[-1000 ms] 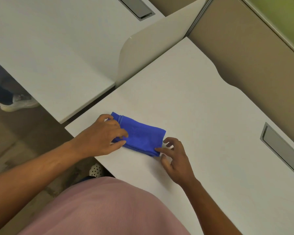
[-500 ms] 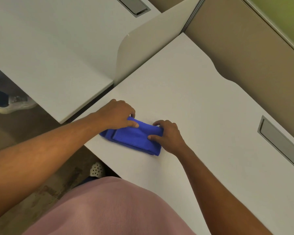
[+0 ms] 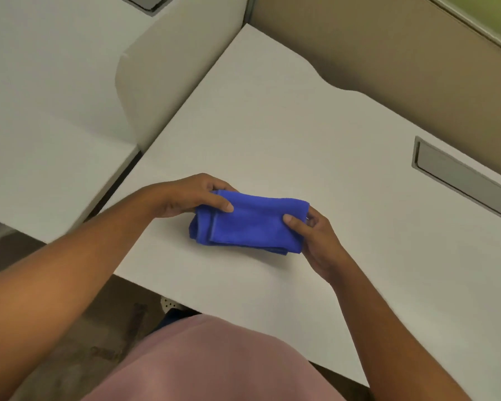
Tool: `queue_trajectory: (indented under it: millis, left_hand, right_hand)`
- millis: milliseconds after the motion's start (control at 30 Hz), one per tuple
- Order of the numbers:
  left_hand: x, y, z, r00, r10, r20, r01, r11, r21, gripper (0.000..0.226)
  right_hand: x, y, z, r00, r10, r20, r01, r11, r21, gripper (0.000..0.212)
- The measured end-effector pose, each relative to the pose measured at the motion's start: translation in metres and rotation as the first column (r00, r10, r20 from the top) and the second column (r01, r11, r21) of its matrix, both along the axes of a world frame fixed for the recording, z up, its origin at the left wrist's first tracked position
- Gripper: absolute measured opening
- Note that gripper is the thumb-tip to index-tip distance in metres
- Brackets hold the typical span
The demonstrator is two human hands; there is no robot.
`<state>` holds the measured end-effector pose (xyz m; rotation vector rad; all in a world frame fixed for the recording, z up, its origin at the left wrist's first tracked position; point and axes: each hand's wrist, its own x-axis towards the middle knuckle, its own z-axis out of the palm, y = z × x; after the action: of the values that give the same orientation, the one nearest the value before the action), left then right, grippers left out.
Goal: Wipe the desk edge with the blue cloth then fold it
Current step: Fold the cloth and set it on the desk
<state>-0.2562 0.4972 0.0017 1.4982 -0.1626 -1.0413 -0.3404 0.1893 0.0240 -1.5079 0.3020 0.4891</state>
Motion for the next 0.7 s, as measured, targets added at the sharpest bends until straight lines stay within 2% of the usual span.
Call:
queue_trajectory:
  millis: [100,200,367,467,600,700]
  left_hand:
    - [0.009,-0.043,-0.003,0.993,0.098,-0.073,-0.105,0.989,-0.107,0.039]
    - [0.015,-0.095,0.001,0.974,0.207,-0.097,-0.219,0.965,-0.144,0.038]
    - [0.022,-0.181,0.015,0.91,0.406,-0.084,-0.411,0.911,-0.042,0.043]
    - [0.033,-0.232,0.018,0.894,0.447,-0.041,-0.447,0.894,-0.001,0.039]
    - [0.053,-0.279,0.021,0.874,0.485,0.025,-0.486,0.873,0.036,0.03]
    - [0.076,-0.317,0.023,0.859,0.506,0.078,-0.51,0.859,0.05,0.022]
  right_hand:
    - [-0.011,-0.032,0.005,0.981,-0.191,0.042,0.192,0.981,-0.028,0.033]
    - [-0.017,-0.065,0.011,0.935,-0.35,0.063,0.354,0.933,-0.062,0.034]
    - [-0.014,-0.12,0.013,0.85,-0.523,0.059,0.526,0.843,-0.114,0.035]
    - [-0.002,-0.162,0.009,0.813,-0.582,0.015,0.581,0.809,-0.091,0.043]
    - [0.019,-0.209,0.012,0.823,-0.568,0.032,0.568,0.821,-0.05,0.045]
    - [0.048,-0.248,0.016,0.837,-0.541,0.08,0.547,0.832,-0.096,0.047]
